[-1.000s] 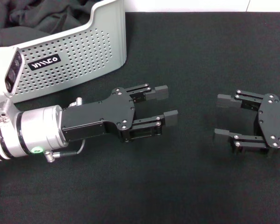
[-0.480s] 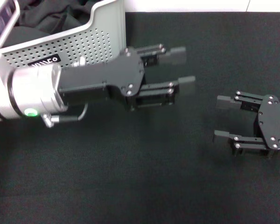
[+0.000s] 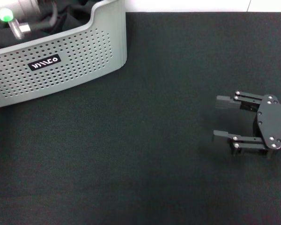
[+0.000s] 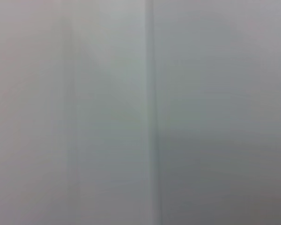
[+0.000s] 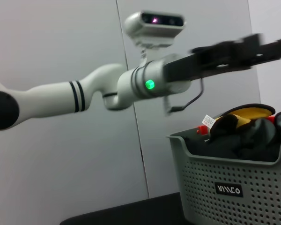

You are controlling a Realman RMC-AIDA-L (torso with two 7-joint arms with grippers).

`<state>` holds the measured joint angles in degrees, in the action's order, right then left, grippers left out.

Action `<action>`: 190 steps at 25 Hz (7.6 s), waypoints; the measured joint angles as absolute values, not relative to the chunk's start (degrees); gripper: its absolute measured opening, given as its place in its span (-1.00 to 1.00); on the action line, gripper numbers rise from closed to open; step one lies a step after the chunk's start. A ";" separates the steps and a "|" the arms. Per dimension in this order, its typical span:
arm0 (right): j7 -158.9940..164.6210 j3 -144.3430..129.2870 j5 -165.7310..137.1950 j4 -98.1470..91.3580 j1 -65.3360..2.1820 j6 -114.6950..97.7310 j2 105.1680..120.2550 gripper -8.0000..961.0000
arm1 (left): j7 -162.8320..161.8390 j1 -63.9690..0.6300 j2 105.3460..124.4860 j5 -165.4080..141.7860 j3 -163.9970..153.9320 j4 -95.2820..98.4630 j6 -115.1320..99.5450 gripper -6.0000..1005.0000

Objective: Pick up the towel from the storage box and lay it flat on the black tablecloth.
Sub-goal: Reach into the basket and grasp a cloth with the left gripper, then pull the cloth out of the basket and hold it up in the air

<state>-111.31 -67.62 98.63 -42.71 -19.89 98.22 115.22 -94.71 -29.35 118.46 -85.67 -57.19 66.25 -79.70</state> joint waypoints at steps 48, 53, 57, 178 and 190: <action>-113.03 -67.41 97.00 -41.92 -24.52 90.19 115.22 0.43 | -124.18 -25.67 120.04 -155.40 -59.01 80.32 -36.03 0.26; -113.03 -67.48 97.01 -41.47 -24.52 90.32 115.22 0.42 | -124.75 -25.43 119.97 -155.76 -58.68 79.77 -35.14 0.24; -113.03 -67.60 97.01 -41.41 -24.43 90.68 115.22 0.42 | -124.76 -25.34 119.93 -156.02 -58.36 79.16 -34.94 0.21; -110.13 -75.94 119.28 -47.52 -25.05 86.57 115.93 -0.35 | -72.66 -20.80 120.37 -54.73 -80.59 43.03 -80.69 -0.84; -110.12 -75.77 118.91 -47.44 -25.19 86.48 115.76 -0.71 | -71.69 -21.01 120.48 -54.50 -80.50 42.03 -80.63 -0.82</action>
